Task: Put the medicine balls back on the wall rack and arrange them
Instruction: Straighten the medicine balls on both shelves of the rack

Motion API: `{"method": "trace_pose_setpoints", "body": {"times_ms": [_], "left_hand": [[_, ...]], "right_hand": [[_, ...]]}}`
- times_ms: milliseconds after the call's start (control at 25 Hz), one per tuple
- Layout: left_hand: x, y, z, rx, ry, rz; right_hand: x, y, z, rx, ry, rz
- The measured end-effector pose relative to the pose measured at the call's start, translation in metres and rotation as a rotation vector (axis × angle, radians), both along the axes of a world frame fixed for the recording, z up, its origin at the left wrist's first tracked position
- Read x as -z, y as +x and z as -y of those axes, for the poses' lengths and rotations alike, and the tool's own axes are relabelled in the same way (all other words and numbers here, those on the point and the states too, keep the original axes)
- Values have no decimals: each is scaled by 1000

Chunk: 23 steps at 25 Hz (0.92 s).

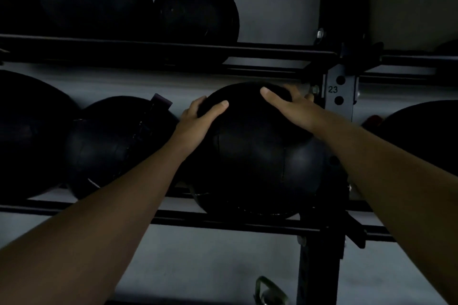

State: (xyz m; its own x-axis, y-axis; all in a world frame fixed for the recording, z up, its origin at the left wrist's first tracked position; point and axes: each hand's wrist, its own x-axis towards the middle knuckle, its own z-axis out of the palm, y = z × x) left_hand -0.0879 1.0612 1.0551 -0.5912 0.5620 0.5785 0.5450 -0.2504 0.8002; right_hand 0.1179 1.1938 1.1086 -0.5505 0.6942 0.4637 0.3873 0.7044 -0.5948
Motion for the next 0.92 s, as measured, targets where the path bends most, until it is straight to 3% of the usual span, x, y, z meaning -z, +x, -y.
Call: {"method": "trace_pose_setpoints", "body": {"times_ms": [360, 480, 600, 800, 920], "left_hand": [[16, 0, -1, -47, 136, -26], [14, 1, 7, -66, 34, -72], [3, -4, 18, -106, -168, -229], [-17, -64, 81, -420, -246, -453], [-21, -123, 130, -553, -303, -477]], "right_hand": [[24, -13, -6, 80, 121, -195], [23, -10, -1, 117, 163, -178], [16, -19, 18, 163, 335, -218], [10, -93, 94, 102, 532, -221], [19, -142, 140, -3, 452, -200]]}}
